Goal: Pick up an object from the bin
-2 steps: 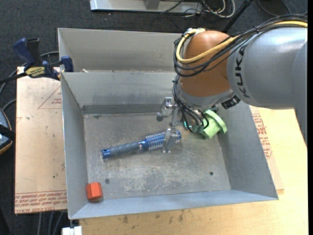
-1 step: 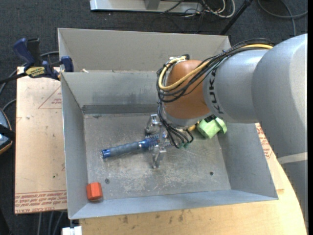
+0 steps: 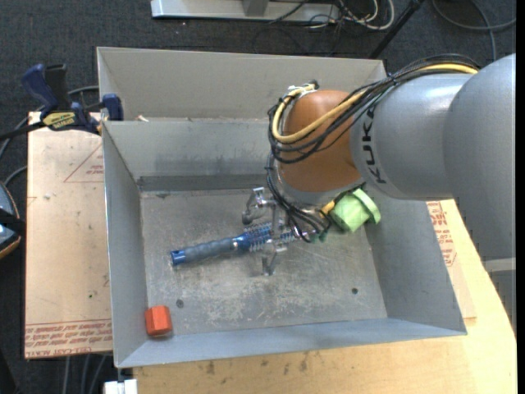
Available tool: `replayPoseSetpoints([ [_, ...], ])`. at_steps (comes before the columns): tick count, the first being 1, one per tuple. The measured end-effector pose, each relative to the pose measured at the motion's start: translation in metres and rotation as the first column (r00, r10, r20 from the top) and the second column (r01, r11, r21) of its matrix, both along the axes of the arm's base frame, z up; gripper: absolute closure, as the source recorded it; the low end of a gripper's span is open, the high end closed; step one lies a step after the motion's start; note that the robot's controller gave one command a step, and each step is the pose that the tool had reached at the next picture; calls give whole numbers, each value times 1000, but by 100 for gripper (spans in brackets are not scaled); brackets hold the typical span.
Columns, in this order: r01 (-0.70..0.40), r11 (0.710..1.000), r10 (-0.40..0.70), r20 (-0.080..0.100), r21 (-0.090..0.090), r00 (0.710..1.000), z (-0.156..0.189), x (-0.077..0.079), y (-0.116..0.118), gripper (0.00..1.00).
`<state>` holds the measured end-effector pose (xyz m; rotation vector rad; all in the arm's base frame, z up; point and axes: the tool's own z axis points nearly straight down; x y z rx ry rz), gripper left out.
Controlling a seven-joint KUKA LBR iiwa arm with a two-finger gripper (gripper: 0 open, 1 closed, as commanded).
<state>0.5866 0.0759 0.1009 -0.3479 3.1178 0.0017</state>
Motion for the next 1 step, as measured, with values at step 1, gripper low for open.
replayPoseSetpoints([
  [1, 38, 999, -38, -1, 0, 999, -1, 8, -16, 0],
])
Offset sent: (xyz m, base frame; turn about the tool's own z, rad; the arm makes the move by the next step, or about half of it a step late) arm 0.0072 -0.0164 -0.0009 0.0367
